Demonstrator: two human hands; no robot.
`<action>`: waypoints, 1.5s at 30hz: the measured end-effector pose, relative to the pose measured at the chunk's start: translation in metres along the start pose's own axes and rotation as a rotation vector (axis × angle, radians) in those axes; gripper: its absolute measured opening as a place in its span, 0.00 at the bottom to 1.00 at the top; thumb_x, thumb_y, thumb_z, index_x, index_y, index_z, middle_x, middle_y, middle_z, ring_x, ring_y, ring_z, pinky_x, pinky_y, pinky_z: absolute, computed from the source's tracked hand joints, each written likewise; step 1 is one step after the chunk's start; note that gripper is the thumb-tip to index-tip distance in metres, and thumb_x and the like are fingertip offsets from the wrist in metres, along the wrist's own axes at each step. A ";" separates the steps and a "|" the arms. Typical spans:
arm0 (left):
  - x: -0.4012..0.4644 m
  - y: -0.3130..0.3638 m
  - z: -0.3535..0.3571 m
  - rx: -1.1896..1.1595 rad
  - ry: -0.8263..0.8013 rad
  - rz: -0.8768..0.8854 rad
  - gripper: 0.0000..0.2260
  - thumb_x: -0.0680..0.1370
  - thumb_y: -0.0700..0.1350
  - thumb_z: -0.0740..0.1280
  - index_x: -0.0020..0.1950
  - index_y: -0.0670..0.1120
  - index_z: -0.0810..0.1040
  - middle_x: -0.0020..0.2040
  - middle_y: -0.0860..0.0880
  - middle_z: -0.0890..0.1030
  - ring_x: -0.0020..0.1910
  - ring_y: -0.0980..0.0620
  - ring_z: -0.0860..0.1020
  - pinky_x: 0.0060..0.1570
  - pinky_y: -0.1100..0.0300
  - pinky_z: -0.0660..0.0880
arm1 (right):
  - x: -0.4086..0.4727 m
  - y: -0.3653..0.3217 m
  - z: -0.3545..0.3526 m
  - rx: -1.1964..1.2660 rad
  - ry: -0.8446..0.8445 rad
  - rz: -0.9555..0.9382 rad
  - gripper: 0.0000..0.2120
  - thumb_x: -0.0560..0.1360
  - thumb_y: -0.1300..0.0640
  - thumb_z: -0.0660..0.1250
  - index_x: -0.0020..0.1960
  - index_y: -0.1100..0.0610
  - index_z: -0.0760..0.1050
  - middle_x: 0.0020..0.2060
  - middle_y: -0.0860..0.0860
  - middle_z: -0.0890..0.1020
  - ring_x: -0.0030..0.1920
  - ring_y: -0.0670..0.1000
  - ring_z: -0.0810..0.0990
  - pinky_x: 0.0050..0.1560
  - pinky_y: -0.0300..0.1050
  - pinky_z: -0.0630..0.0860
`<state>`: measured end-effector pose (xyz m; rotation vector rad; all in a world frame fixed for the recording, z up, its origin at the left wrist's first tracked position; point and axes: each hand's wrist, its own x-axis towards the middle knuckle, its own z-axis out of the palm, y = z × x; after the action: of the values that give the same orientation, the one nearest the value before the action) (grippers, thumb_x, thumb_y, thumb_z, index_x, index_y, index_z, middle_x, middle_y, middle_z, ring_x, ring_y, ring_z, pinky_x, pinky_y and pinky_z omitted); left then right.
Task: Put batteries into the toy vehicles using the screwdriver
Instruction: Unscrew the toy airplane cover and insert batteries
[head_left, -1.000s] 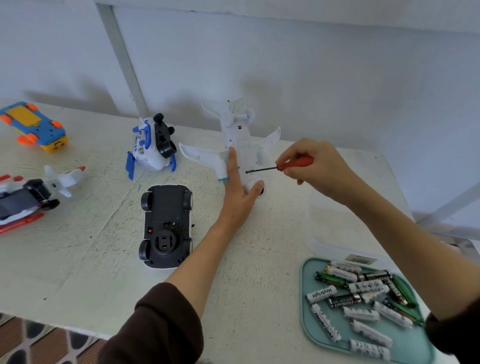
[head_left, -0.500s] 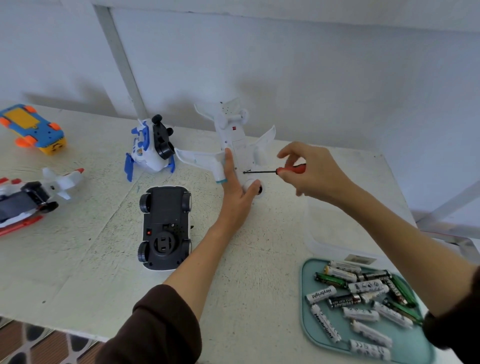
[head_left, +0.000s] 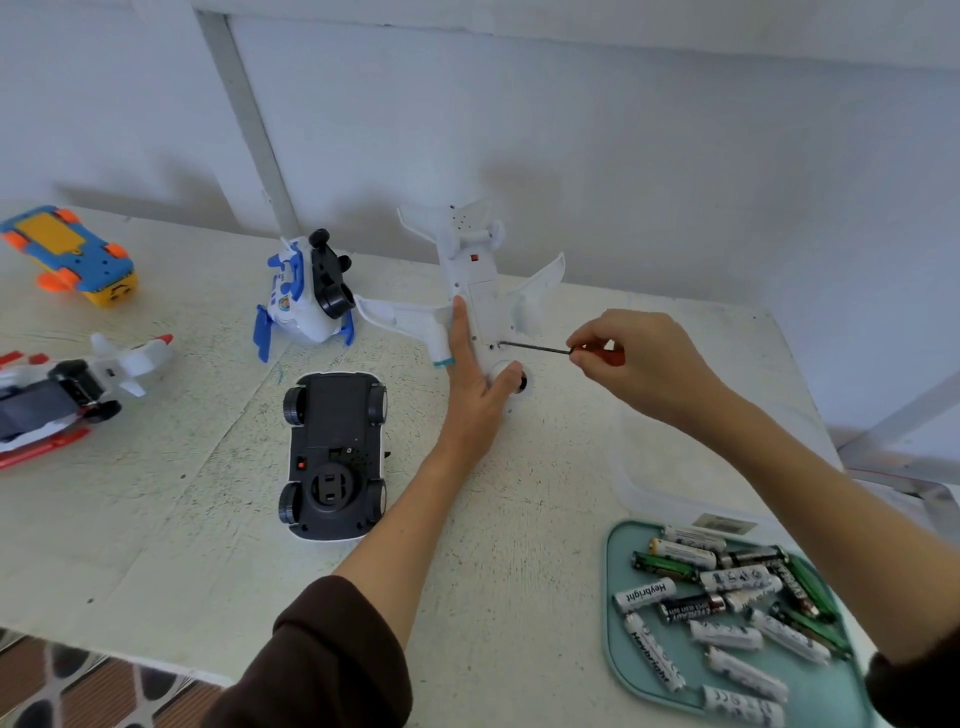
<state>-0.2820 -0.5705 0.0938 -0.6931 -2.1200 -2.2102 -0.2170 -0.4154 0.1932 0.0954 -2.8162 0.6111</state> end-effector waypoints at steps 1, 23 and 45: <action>0.001 0.000 0.000 -0.010 0.016 -0.005 0.38 0.76 0.38 0.63 0.77 0.55 0.42 0.75 0.59 0.50 0.72 0.56 0.63 0.66 0.58 0.70 | -0.001 0.000 0.000 0.006 0.027 -0.009 0.07 0.74 0.59 0.66 0.49 0.58 0.80 0.42 0.50 0.82 0.36 0.42 0.74 0.41 0.37 0.72; 0.003 0.001 0.000 -0.087 0.107 -0.067 0.38 0.74 0.49 0.64 0.75 0.59 0.42 0.79 0.50 0.47 0.76 0.49 0.58 0.73 0.53 0.61 | -0.004 -0.004 0.028 -0.102 0.006 -0.149 0.06 0.76 0.61 0.61 0.49 0.62 0.77 0.43 0.55 0.75 0.35 0.56 0.75 0.34 0.52 0.75; 0.010 0.032 -0.003 -0.412 0.153 -0.217 0.29 0.73 0.48 0.62 0.70 0.65 0.57 0.78 0.49 0.58 0.73 0.46 0.65 0.71 0.39 0.61 | -0.008 -0.003 0.028 0.410 -0.023 -0.031 0.04 0.78 0.65 0.60 0.47 0.64 0.72 0.33 0.42 0.72 0.28 0.39 0.70 0.30 0.30 0.66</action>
<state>-0.2827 -0.5728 0.1276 -0.2912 -1.7581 -2.7526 -0.2154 -0.4299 0.1683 0.2220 -2.6609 1.1759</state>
